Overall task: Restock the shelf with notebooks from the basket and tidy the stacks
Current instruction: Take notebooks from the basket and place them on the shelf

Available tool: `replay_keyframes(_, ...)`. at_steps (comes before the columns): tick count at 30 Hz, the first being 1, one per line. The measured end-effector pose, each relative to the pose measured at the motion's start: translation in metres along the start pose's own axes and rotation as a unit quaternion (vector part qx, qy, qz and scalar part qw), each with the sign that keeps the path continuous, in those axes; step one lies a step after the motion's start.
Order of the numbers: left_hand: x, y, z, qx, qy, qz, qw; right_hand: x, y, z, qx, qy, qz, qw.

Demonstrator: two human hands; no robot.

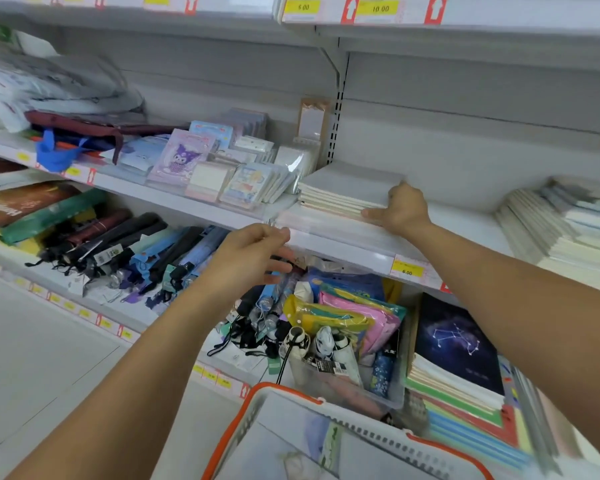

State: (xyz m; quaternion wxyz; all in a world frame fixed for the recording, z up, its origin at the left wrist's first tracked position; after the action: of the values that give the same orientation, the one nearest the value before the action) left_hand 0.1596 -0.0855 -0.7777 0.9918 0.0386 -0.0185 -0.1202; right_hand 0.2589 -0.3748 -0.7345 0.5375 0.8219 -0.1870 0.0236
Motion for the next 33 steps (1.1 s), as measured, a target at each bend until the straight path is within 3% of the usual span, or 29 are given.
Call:
replay_keyframes(2,0.0,0.001,-0.002,0.1,-0.029,0.008,0.995,-0.011,0.004,-0.006,-0.04,0.017,0.007,0.999)
replay_keyframes(4,0.001,0.001,-0.009,0.259,-0.058,-0.002,0.964,-0.049,0.014,-0.021,-0.041,0.059,0.091,0.993)
replay_keyframes(6,-0.001,-0.008,-0.03,0.451,-0.038,-0.074,0.889,-0.121,0.014,-0.04,0.05,0.163,0.211,0.963)
replay_keyframes(7,-0.005,-0.016,-0.045,0.536,-0.015,-0.129,0.834,-0.159,-0.002,-0.044,0.098,0.212,0.217,0.948)
replay_keyframes(8,-0.008,-0.023,-0.063,0.605,0.013,-0.19,0.773,-0.189,-0.03,-0.043,0.121,0.241,0.174,0.947)
replay_keyframes(9,-0.015,-0.028,-0.081,0.652,0.049,-0.245,0.716,-0.211,-0.072,-0.034,0.123,0.236,0.072,0.961)
replay_keyframes(10,-0.022,-0.03,-0.099,0.669,0.09,-0.29,0.678,-0.231,-0.125,-0.015,0.102,0.2,-0.066,0.972)
replay_keyframes(11,-0.029,-0.033,-0.114,0.663,0.128,-0.325,0.662,-0.255,-0.174,0.009,0.067,0.15,-0.203,0.965)
replay_keyframes(12,-0.033,-0.035,-0.126,0.649,0.156,-0.35,0.658,-0.28,-0.215,0.037,0.034,0.098,-0.309,0.945)
replay_keyframes(14,-0.042,-0.039,-0.137,0.641,0.169,-0.379,0.646,-0.321,-0.26,0.085,-0.019,0.026,-0.401,0.916)
replay_keyframes(18,-0.042,-0.048,-0.127,0.663,0.124,-0.368,0.64,-0.346,-0.283,0.105,-0.097,0.018,-0.405,0.909)
replay_keyframes(22,-0.043,-0.053,-0.116,0.659,0.115,-0.358,0.651,-0.342,-0.289,0.105,-0.051,-0.025,-0.431,0.9)
replay_keyframes(24,-0.044,-0.053,-0.117,0.643,0.124,-0.354,0.667,-0.339,-0.283,0.11,0.075,-0.043,-0.458,0.885)
replay_keyframes(27,-0.042,-0.039,-0.126,0.6,0.193,-0.339,0.698,-0.322,-0.246,0.115,0.354,-0.079,-0.444,0.819)
replay_keyframes(31,-0.038,-0.006,-0.118,0.568,0.279,-0.267,0.727,-0.282,-0.182,0.112,0.642,-0.146,-0.297,0.692)
replay_keyframes(33,-0.038,-0.002,-0.114,0.54,0.285,-0.262,0.748,-0.268,-0.161,0.106,0.694,-0.153,-0.232,0.664)
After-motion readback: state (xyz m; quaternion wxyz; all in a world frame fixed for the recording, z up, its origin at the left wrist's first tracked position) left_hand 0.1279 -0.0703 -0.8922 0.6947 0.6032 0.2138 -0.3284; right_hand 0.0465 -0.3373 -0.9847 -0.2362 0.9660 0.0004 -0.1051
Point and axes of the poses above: each hand's wrist, its own x-axis towards the middle knuckle, its own y-axis out of the back of the hand, z = x × y, the point moved 8 cm from there along x, towards the middle knuckle, and after that the axes turned 3 degrees about -z, right-handed, at the moved point
